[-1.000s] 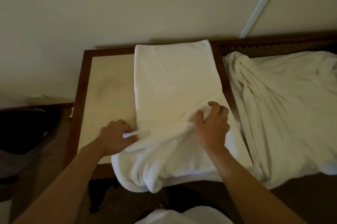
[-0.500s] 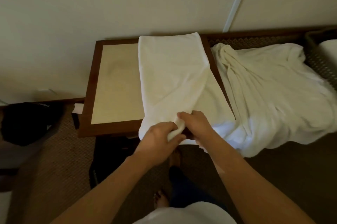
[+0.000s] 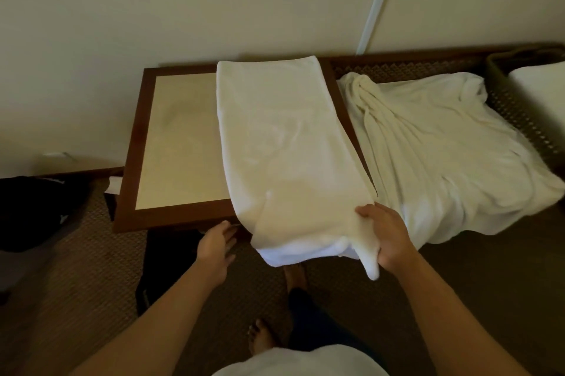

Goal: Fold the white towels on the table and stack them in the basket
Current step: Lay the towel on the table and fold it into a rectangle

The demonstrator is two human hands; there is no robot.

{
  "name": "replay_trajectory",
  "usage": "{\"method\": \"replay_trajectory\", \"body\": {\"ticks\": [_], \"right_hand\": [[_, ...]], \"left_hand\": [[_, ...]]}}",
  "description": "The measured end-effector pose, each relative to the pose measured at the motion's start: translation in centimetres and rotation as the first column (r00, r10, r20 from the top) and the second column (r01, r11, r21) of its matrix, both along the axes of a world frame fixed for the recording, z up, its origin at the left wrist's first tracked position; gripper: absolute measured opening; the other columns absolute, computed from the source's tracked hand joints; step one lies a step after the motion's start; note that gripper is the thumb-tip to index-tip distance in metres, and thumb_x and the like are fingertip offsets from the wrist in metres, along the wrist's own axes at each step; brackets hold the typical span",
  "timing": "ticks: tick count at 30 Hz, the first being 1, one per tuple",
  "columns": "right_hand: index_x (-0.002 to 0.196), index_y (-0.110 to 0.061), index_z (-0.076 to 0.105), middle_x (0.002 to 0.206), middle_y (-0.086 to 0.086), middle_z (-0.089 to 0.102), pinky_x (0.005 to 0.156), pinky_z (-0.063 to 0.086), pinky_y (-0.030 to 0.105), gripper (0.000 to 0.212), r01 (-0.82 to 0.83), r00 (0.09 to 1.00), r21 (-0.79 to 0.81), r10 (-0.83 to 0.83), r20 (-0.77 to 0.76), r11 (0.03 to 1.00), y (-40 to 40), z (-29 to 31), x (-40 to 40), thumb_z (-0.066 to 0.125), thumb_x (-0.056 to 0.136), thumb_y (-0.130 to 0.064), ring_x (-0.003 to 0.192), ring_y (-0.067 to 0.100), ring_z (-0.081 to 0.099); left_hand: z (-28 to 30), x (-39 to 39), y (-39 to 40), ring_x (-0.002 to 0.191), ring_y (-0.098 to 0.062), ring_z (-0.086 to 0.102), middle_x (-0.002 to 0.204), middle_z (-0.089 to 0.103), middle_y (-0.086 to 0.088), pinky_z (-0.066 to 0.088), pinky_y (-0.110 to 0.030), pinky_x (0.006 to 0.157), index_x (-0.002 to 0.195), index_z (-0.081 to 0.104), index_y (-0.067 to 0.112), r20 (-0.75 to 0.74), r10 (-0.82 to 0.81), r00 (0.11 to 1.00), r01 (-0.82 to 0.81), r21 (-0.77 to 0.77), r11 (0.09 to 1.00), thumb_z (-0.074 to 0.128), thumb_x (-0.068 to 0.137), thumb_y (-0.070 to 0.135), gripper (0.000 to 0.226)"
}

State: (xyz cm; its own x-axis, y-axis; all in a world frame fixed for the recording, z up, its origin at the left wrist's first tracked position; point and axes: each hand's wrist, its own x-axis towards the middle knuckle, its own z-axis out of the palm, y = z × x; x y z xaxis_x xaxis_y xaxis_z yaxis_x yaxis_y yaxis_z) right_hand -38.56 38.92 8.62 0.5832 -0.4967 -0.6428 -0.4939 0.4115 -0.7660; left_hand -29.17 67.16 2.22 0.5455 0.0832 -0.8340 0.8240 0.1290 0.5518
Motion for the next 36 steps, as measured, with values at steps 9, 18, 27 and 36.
{"method": "replay_trajectory", "body": {"ticks": [9, 18, 27, 36], "right_hand": [[0.113, -0.016, 0.073, 0.106, 0.0, 0.078, 0.092, 0.055, 0.038, 0.026, -0.206, 0.978, -0.04, 0.207, 0.028, 0.978, -0.8, -2.8, 1.0, 0.058, 0.103, -0.035, 0.102, 0.02, 0.072], [0.116, -0.024, 0.071, 0.119, -0.002, 0.073, 0.107, 0.049, 0.045, 0.02, -0.286, 0.958, -0.066, 0.283, -0.049, 0.956, -0.4, -5.8, -0.2, 0.057, 0.104, -0.03, 0.115, 0.021, 0.065], [0.107, -0.012, 0.075, 0.104, 0.002, 0.078, 0.083, 0.055, 0.021, 0.017, -0.171, 0.979, -0.067, 0.177, 0.101, 0.983, -0.9, -5.4, -0.3, 0.058, 0.102, -0.011, 0.097, 0.013, 0.072], [0.112, -0.024, 0.069, 0.107, -0.006, 0.072, 0.084, 0.049, 0.023, 0.014, -0.328, 0.944, -0.287, 0.325, -0.059, 0.9, -1.6, -7.7, 0.8, 0.061, 0.102, -0.03, 0.102, 0.009, 0.066]], "left_hand": [[-0.2, 1.1, -0.4, 0.112, -0.028, 0.066, 0.124, 0.071, -0.006, 0.054, -0.048, 0.095, 0.128, 0.065, 0.018, 0.102, -0.071, 0.992, 0.076, -0.046, 0.996, 0.063, 0.1, 0.038, 0.035], [0.6, 2.1, 3.2, 0.117, -0.032, 0.068, 0.124, 0.073, -0.009, 0.049, -0.052, 0.103, 0.13, 0.067, 0.022, 0.08, -0.14, 0.987, 0.154, -0.206, 0.966, 0.042, 0.104, 0.055, 0.049], [-0.2, 2.0, 3.3, 0.117, -0.033, 0.065, 0.119, 0.073, -0.011, 0.051, -0.049, 0.1, 0.123, 0.066, 0.012, 0.139, -0.266, 0.954, 0.268, 0.001, 0.963, 0.049, 0.108, 0.031, 0.03], [-1.3, 1.4, 2.2, 0.112, -0.024, 0.064, 0.119, 0.07, -0.007, 0.05, -0.045, 0.102, 0.118, 0.071, 0.013, 0.228, -0.153, 0.961, 0.083, 0.289, 0.954, 0.052, 0.105, 0.044, 0.04]]}}
